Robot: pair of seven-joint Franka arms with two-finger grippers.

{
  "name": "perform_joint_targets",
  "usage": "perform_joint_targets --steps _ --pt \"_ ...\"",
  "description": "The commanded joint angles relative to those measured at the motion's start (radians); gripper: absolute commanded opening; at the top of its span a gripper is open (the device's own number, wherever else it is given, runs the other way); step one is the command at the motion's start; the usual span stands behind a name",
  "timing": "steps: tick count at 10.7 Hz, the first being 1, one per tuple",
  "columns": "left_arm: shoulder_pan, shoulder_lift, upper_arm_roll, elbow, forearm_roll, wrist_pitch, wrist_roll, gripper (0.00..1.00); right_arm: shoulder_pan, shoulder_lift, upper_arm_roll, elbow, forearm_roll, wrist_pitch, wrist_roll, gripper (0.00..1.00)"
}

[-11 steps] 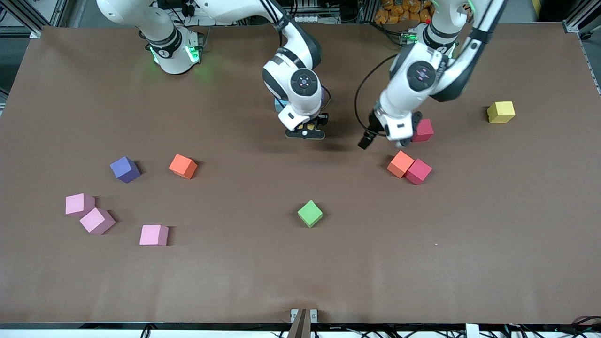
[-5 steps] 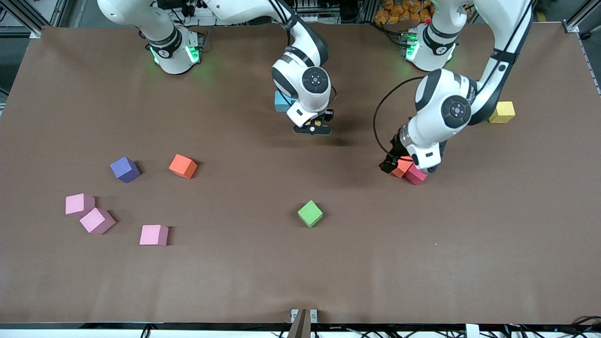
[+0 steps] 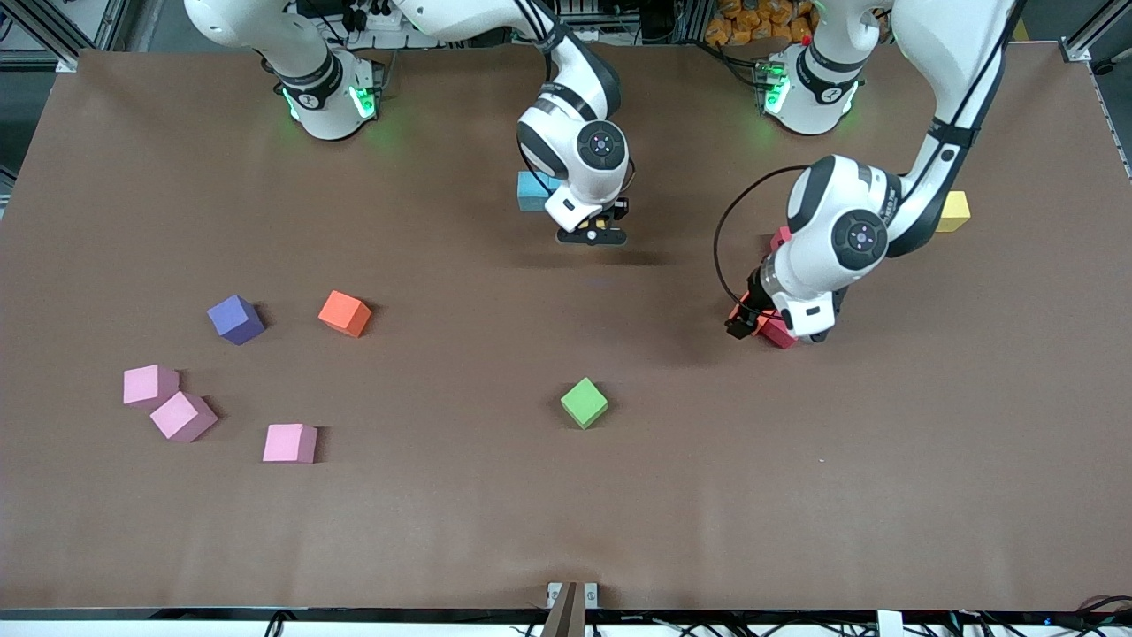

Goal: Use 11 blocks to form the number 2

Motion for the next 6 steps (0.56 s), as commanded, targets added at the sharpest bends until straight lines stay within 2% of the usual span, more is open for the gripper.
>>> perform_joint_targets --steps 1,6 --pt "-0.011 0.031 0.024 0.024 0.023 -0.052 0.002 1.0 0.019 -0.008 -0.004 -0.011 0.036 0.002 0.018 0.22" --pt "-0.011 0.061 0.056 0.025 0.023 -0.067 0.009 1.0 0.035 -0.008 -0.004 -0.023 0.036 0.005 0.019 0.22"
